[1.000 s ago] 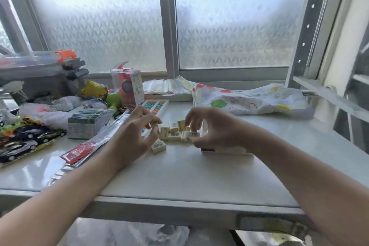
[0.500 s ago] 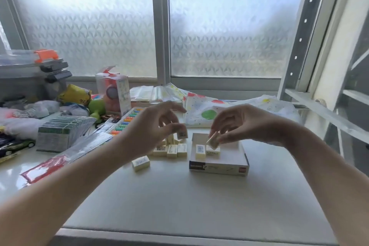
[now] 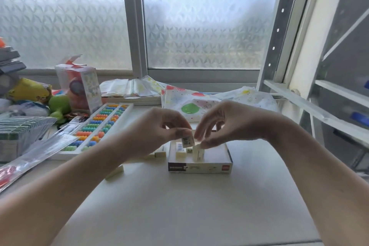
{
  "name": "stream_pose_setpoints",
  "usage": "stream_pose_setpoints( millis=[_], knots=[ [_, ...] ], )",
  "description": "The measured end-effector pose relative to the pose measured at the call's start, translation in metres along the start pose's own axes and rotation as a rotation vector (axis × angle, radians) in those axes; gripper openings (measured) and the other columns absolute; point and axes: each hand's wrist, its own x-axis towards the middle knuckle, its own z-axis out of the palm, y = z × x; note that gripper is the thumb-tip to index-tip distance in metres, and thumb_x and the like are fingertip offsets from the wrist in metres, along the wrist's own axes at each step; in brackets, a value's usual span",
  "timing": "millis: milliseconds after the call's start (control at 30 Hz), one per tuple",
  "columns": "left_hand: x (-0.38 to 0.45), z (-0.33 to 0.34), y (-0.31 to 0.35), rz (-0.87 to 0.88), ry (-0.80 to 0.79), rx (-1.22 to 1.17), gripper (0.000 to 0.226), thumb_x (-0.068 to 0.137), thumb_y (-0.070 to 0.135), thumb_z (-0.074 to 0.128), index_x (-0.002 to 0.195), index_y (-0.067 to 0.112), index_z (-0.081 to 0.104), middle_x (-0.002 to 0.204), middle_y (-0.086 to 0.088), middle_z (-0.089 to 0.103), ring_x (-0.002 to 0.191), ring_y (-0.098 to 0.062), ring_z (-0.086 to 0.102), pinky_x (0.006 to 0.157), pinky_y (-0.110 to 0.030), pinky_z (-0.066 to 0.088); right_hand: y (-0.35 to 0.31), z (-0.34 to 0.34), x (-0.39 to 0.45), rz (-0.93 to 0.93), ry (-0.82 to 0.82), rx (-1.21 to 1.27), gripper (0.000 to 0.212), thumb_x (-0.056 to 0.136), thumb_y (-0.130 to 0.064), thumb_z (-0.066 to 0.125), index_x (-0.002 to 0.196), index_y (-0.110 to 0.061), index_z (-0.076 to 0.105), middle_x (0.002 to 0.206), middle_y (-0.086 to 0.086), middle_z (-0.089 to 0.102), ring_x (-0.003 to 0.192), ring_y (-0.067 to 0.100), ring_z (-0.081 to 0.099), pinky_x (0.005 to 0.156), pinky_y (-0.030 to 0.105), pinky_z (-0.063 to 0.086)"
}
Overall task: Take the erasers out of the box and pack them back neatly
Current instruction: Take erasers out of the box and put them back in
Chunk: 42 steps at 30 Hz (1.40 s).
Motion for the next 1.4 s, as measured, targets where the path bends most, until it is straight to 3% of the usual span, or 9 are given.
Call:
stream_pose_setpoints(
  millis=[100, 300, 433, 567, 700, 800, 1067, 1267, 1400],
  knots=[
    [-0.004, 0.001, 0.001, -0.005, 0.009, -0.02, 0.007, 0.087, 0.023, 0.075, 0.09, 0.017, 0.077, 0.083, 0.006, 0.078, 0.076, -0.004, 0.069, 0.069, -0.007, 0.047, 0.0, 0.002, 0.001, -0.015, -0.007, -0.009, 0.014, 0.082, -0.025, 0.086, 0.095, -0.03, 0.082, 0.089, -0.016, 0.081, 0.087, -0.002, 0.074, 0.073, 0.006, 0.046],
    [-0.008, 0.001, -0.003, -0.041, 0.008, -0.093, 0.009, 0.087, 0.025, 0.075, 0.093, 0.019, 0.076, 0.086, 0.006, 0.079, 0.086, -0.015, 0.071, 0.081, -0.023, 0.052, 0.003, -0.004, -0.001, 0.054, 0.024, -0.045, 0.006, 0.082, -0.022, 0.083, 0.085, -0.027, 0.082, 0.085, -0.013, 0.081, 0.084, 0.001, 0.075, 0.07, 0.008, 0.049],
    [-0.01, 0.01, 0.001, -0.039, -0.035, -0.114, 0.012, 0.086, 0.025, 0.075, 0.097, 0.022, 0.08, 0.085, 0.004, 0.078, 0.074, -0.016, 0.066, 0.066, -0.025, 0.051, 0.003, -0.002, -0.002, 0.138, 0.028, -0.202, 0.004, 0.082, -0.031, 0.082, 0.081, -0.034, 0.083, 0.08, -0.019, 0.079, 0.076, -0.008, 0.069, 0.063, 0.009, 0.046],
    [-0.011, 0.012, 0.004, -0.042, -0.039, -0.155, 0.011, 0.09, 0.02, 0.072, 0.096, 0.026, 0.08, 0.075, -0.003, 0.073, 0.045, 0.0, 0.049, 0.046, -0.008, 0.038, -0.001, 0.003, -0.002, 0.18, 0.022, -0.293, 0.009, 0.082, -0.034, 0.078, 0.078, -0.04, 0.082, 0.079, -0.021, 0.076, 0.071, -0.008, 0.064, 0.063, 0.015, 0.047],
    [-0.015, 0.006, 0.008, 0.008, -0.1, -0.141, 0.01, 0.089, 0.011, 0.073, 0.093, 0.019, 0.077, 0.092, 0.001, 0.075, 0.085, -0.007, 0.073, 0.077, -0.017, 0.054, -0.007, 0.003, -0.003, 0.208, -0.015, -0.24, 0.012, 0.081, -0.049, 0.078, 0.086, -0.039, 0.082, 0.082, -0.023, 0.076, 0.079, -0.007, 0.067, 0.078, 0.027, 0.055],
    [-0.017, 0.004, 0.01, 0.055, -0.103, -0.132, 0.017, 0.083, -0.002, 0.073, 0.092, 0.011, 0.077, 0.099, -0.005, 0.069, 0.092, -0.017, 0.073, 0.092, -0.031, 0.057, -0.012, 0.007, -0.004, 0.222, -0.081, -0.256, 0.025, 0.074, -0.055, 0.084, 0.089, -0.035, 0.08, 0.085, -0.016, 0.077, 0.081, -0.004, 0.068, 0.079, 0.026, 0.054],
    [-0.017, -0.001, 0.008, 0.107, -0.131, 0.059, 0.03, 0.074, 0.011, 0.085, 0.099, 0.025, 0.076, 0.096, 0.01, 0.077, 0.099, -0.002, 0.068, 0.089, -0.008, 0.045, -0.021, 0.011, -0.005, 0.311, -0.066, -0.42, 0.032, 0.071, -0.049, 0.085, 0.094, -0.028, 0.078, 0.089, -0.015, 0.074, 0.089, 0.004, 0.07, 0.087, 0.038, 0.061],
    [-0.014, -0.009, 0.003, 0.039, -0.238, 0.124, 0.009, 0.075, 0.037, 0.084, 0.082, 0.033, 0.081, 0.094, 0.014, 0.074, 0.094, -0.008, 0.068, 0.088, -0.038, 0.051, -0.021, 0.011, -0.006, 0.298, -0.067, -0.42, 0.04, 0.07, -0.053, 0.087, 0.104, -0.033, 0.08, 0.091, -0.018, 0.072, 0.091, -0.002, 0.068, 0.088, 0.034, 0.059],
    [-0.006, -0.037, -0.007, 0.054, -0.125, 0.078, 0.015, 0.082, 0.042, 0.074, 0.09, 0.032, 0.081, 0.1, 0.019, 0.076, 0.099, 0.002, 0.069, 0.092, -0.025, 0.048, -0.021, 0.0, -0.011, 0.171, -0.017, -0.341, 0.033, 0.07, -0.061, 0.084, 0.096, -0.041, 0.08, 0.09, -0.025, 0.073, 0.091, -0.011, 0.065, 0.084, 0.02, 0.053]
  ],
)
